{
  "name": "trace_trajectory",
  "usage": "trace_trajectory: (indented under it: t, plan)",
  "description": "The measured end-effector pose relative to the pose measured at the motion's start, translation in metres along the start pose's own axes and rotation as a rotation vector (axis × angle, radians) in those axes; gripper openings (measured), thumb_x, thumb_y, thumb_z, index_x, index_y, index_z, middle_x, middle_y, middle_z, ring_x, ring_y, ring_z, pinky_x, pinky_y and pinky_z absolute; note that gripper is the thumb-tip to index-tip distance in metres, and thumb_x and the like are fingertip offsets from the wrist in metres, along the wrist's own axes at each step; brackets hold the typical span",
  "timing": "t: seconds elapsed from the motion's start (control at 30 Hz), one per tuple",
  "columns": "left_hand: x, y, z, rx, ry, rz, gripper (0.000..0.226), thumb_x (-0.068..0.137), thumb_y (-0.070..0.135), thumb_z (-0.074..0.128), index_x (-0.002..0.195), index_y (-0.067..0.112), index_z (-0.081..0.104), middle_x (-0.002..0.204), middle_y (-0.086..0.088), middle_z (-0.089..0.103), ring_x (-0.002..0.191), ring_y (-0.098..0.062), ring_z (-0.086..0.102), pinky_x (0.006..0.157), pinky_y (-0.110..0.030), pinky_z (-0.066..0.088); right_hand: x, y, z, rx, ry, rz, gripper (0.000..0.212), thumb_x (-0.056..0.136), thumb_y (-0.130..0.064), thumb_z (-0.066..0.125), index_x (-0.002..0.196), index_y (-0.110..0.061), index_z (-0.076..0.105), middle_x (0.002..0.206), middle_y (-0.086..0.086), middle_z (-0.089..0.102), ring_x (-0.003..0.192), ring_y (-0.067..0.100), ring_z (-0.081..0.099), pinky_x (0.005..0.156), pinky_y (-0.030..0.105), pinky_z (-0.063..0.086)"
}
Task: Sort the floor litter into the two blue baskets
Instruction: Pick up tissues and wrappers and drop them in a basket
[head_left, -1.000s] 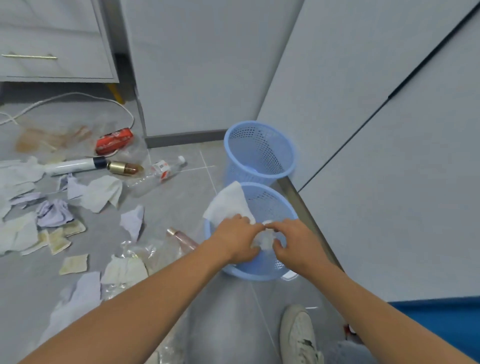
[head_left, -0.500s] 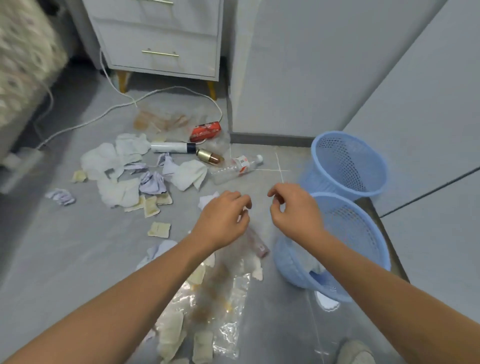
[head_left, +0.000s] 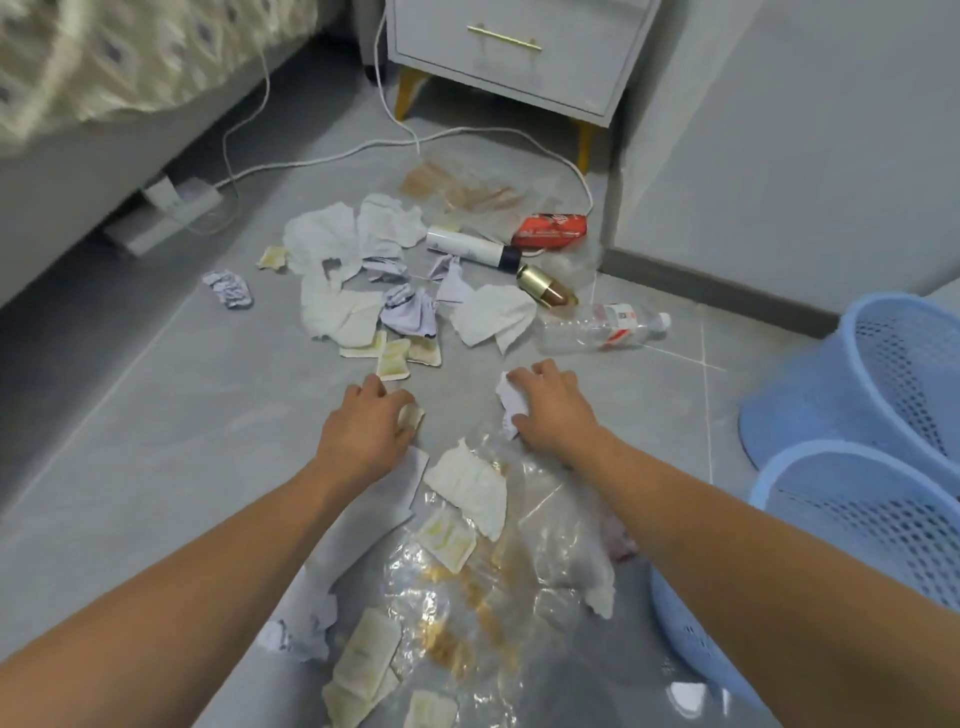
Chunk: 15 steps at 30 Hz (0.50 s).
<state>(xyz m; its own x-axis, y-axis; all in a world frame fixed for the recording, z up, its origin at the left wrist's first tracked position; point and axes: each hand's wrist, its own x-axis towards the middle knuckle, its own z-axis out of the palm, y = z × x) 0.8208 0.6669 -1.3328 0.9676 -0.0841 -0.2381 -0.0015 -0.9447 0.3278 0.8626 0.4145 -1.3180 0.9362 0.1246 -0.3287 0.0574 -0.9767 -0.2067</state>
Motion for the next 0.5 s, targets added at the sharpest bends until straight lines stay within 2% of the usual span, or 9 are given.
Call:
trace_trajectory:
  t: [0.07,0.17,0.3,0.37,0.5]
  plan:
    - [0.0,-0.002,0.012,0.016,0.033,0.001,0.032,0.095,0.033,0.059,0.125,0.024,0.062,0.122,-0.008,0.047,0.117,-0.031,0.044,0.079,-0.043,0.052,0.01,0.002,0.008,-0.019,-0.007,-0.008,0.059,0.093,-0.026,0.066,0.146,-0.029,0.041,0.147,0.008,0.036,0.134,0.035,0.034,0.102,0.045,0.045]
    - [0.0,-0.001,0.023,-0.015,0.113,0.036,0.02,0.093,0.024,0.062,0.112,0.017,0.063,0.112,-0.007,0.049,0.107,-0.029,0.046,0.067,-0.04,0.049,0.016,0.003,0.013,-0.011,0.06,-0.025,0.047,0.092,-0.027,0.067,0.136,-0.025,0.05,0.134,0.008,0.042,0.124,0.035,0.037,0.092,0.042,0.046]
    - [0.0,0.003,0.024,-0.075,0.152,0.084,0.009,0.09,0.01,0.059,0.096,0.015,0.062,0.094,-0.003,0.054,0.093,-0.029,0.054,0.062,-0.039,0.045,0.018,0.0,0.004,0.09,0.136,-0.035,0.027,0.089,-0.015,0.066,0.114,-0.018,0.056,0.114,0.01,0.047,0.1,0.035,0.055,0.076,0.034,0.043]
    - [0.002,0.013,0.012,-0.093,0.179,0.137,0.012,0.088,0.008,0.059,0.095,0.017,0.063,0.094,0.0,0.056,0.091,-0.026,0.055,0.061,-0.036,0.043,0.014,-0.004,-0.01,0.143,0.18,-0.038,0.027,0.089,-0.012,0.066,0.115,-0.016,0.059,0.113,0.011,0.05,0.097,0.035,0.058,0.077,0.033,0.043]
    - [0.004,0.057,-0.031,-0.144,0.219,0.265,0.012,0.09,0.013,0.06,0.099,0.02,0.065,0.094,0.004,0.056,0.089,-0.021,0.057,0.063,-0.039,0.051,-0.014,-0.01,-0.05,0.246,0.232,-0.042,0.032,0.084,-0.009,0.066,0.114,-0.017,0.061,0.113,0.01,0.051,0.099,0.033,0.058,0.077,0.031,0.039]
